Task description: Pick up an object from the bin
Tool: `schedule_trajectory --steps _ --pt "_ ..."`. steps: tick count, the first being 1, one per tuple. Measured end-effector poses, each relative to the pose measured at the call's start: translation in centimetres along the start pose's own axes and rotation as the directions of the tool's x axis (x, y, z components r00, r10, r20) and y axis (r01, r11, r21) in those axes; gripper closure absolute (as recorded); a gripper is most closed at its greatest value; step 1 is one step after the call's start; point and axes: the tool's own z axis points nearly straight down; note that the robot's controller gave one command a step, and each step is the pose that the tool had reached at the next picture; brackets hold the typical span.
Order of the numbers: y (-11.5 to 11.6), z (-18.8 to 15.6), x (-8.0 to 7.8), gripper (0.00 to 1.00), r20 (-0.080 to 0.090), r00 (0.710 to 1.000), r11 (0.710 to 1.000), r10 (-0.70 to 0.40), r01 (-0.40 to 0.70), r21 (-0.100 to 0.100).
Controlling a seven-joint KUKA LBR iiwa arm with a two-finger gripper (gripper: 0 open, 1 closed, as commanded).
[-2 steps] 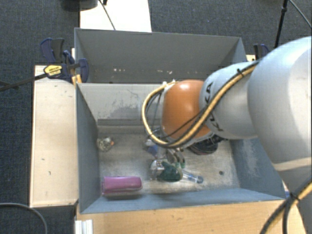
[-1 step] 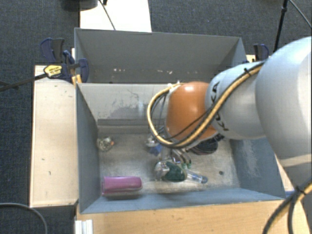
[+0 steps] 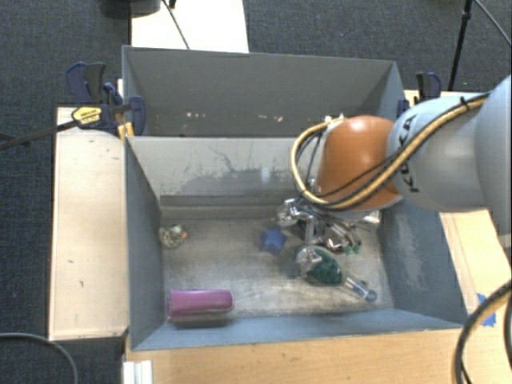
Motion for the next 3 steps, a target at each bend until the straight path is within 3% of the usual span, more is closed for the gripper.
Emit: schedule_trajectory --steps 1,2,3 --pt "0.3 -0.2 -0.2 1.0 0.003 1.0 1.0 0.001 -0.001 -0.001" --pt "0.3 0.0 0.1 0.0 -0.003 1.0 1.0 0.003 -0.003 -0.001" --pt "3.3 0.0 -2.3 0.0 -0.004 0.996 0.996 0.086 -0.086 -0.001"
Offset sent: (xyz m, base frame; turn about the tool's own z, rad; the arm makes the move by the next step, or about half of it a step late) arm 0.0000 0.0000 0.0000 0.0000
